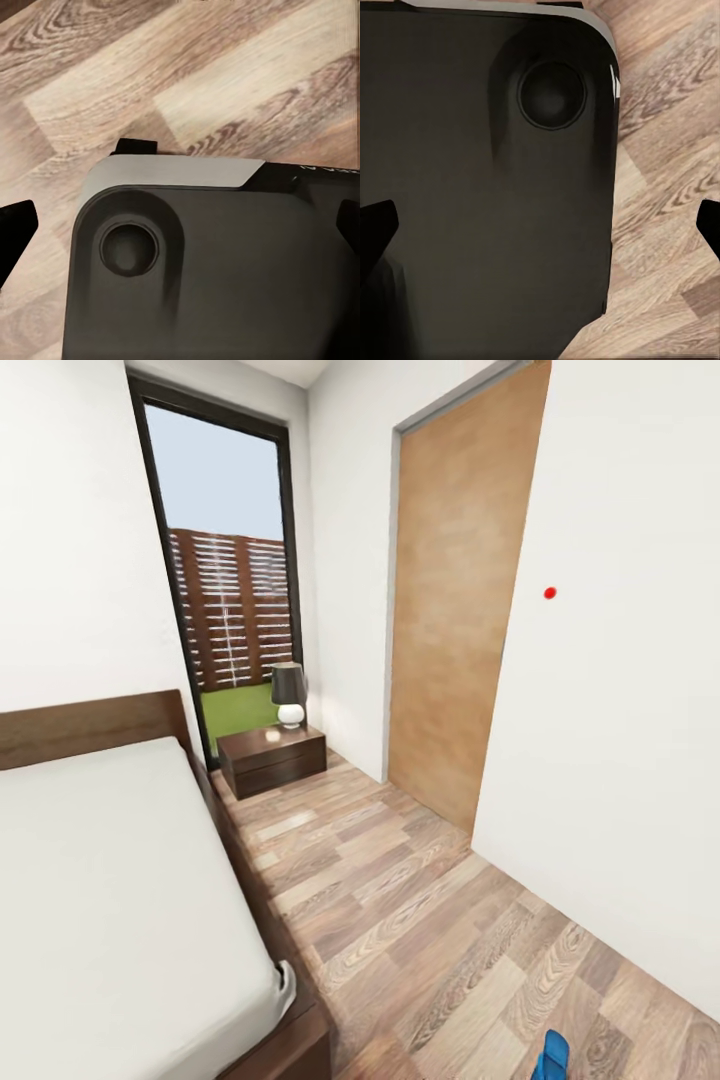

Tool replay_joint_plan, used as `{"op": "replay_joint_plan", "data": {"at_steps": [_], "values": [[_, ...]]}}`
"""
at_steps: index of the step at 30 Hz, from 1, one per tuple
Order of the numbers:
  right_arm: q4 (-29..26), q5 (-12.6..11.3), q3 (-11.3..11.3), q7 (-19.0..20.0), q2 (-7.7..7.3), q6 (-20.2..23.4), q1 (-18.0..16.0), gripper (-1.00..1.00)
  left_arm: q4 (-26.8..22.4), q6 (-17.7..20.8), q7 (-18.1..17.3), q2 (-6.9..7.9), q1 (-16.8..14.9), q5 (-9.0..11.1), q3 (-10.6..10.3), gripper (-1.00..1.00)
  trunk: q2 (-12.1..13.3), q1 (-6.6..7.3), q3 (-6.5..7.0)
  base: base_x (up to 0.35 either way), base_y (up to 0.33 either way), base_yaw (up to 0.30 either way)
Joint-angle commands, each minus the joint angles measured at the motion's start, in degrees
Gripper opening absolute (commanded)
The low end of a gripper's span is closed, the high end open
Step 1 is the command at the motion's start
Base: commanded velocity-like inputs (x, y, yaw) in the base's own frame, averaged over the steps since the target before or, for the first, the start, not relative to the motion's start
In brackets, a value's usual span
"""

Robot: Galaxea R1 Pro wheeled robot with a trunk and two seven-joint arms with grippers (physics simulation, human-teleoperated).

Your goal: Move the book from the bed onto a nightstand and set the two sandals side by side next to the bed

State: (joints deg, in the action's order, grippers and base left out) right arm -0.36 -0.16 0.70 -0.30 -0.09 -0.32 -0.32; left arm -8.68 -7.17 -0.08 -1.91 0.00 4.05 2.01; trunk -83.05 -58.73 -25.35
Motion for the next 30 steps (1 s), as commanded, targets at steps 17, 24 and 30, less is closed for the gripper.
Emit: {"op": "replay_joint_plan", "data": {"at_steps": [17,24,30], "values": [[0.0,-0.02,0.01,-0.04,0.0,-0.03,-0.03,1.0,-0.02,-0.13,-0.01,0.04,0.0,0.41,0.16,1.0,-0.03,0.0,-0.05,0.0,0.0,-0.283],[0.0,-0.02,0.01,-0.03,0.0,-0.03,-0.03,1.0,-0.02,-0.13,-0.01,-0.01,0.0,0.36,0.16,1.0,-0.03,0.0,-0.05,0.0,0.0,-0.283],[0.0,-0.03,0.01,-0.01,0.0,-0.03,-0.03,1.0,-0.02,-0.13,-0.01,0.03,0.02,0.35,0.16,1.0,-0.03,0.0,-0.05,0.0,0.0,-0.283]]}}
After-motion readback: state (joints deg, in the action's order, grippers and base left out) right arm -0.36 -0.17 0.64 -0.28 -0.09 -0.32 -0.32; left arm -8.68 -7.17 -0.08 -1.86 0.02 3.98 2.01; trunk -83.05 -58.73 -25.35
